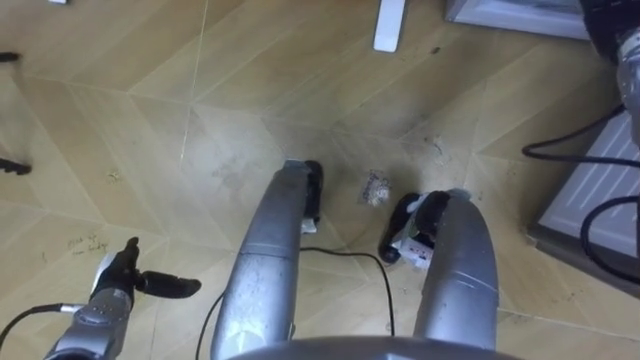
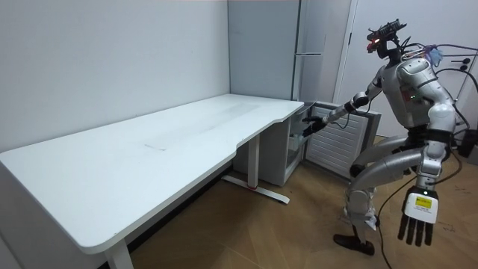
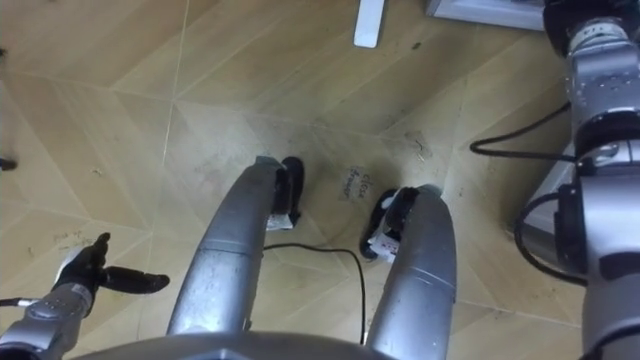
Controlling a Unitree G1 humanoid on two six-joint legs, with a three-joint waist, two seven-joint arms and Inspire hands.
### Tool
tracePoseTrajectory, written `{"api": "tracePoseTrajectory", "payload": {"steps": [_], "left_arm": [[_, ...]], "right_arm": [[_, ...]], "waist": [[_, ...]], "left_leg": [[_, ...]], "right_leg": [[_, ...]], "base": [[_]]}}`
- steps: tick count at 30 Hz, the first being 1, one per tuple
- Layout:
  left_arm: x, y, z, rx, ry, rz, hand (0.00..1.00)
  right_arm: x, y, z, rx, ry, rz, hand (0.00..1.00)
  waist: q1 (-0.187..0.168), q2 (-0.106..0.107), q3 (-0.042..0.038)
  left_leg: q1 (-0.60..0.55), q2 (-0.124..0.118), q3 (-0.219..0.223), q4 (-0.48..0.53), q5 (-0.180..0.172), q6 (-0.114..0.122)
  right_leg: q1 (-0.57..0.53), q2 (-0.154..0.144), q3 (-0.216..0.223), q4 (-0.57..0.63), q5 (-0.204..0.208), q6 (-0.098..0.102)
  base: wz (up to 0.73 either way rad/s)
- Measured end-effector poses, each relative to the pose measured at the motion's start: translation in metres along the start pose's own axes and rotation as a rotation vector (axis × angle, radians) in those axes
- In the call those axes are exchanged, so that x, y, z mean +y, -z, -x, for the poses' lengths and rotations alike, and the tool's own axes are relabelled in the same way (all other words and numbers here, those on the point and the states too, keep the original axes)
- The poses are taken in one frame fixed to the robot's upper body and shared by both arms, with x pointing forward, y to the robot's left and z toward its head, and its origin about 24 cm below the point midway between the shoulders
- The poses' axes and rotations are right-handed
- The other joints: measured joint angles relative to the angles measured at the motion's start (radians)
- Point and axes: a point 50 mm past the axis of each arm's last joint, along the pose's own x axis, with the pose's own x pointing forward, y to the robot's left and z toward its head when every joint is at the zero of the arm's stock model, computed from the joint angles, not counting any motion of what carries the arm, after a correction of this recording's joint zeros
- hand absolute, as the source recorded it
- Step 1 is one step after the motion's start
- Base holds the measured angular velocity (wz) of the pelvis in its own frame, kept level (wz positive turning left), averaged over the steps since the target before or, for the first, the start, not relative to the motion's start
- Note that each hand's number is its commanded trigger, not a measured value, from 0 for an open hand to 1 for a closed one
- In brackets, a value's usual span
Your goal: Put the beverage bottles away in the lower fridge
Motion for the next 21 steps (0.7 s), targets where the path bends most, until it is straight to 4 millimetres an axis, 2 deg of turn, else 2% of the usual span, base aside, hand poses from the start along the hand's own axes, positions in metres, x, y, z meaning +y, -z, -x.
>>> {"api": "tracePoseTrajectory", "payload": {"steps": [5, 8, 10, 15, 21], "left_arm": [[0.000, 0.000, 0.000, 0.003, 0.001, 0.017, 0.00], [0.000, 0.000, 0.000, 0.001, 0.001, 0.028, 0.00], [0.001, 0.002, 0.001, 0.000, -0.001, 0.062, 0.00], [0.001, 0.009, 0.007, -0.003, 0.002, 0.059, 0.00], [0.005, 0.014, 0.009, 0.005, -0.006, 0.042, 0.00]], "right_arm": [[0.012, 0.001, -0.001, 0.005, -0.024, 0.025, 0.00], [0.036, -0.003, 0.001, -0.008, -0.119, 0.094, 0.00], [0.029, -0.004, 0.001, -0.004, -0.096, 0.141, 0.00], [0.029, -0.012, 0.001, -0.022, -0.092, 0.165, 0.00], [0.026, -0.008, 0.001, -0.014, -0.049, 0.233, 0.00]], "waist": [[0.003, 0.000, 0.0000], [0.008, 0.000, 0.0001], [0.019, 0.000, 0.0001], [0.028, -0.002, -0.0007], [0.030, -0.002, -0.0005]], "left_leg": [[0.013, 0.004, 0.000, -0.009, 0.005, -0.006], [0.030, 0.004, -0.001, -0.020, 0.007, -0.009], [0.047, 0.006, -0.012, -0.040, 0.012, -0.016], [0.051, 0.005, -0.019, -0.085, 0.033, -0.020], [0.088, -0.003, -0.038, -0.136, 0.051, -0.029]], "right_leg": [[0.008, 0.006, 0.000, -0.006, 0.003, -0.010], [0.024, 0.006, -0.002, -0.013, 0.004, -0.016], [0.047, 0.014, -0.015, -0.036, 0.009, -0.020], [0.054, 0.013, -0.031, -0.073, 0.023, -0.027], [0.102, 0.011, -0.058, -0.115, 0.025, -0.029]], "base": [[-0.01], [0.00], [0.00], [0.05], [0.09]]}}
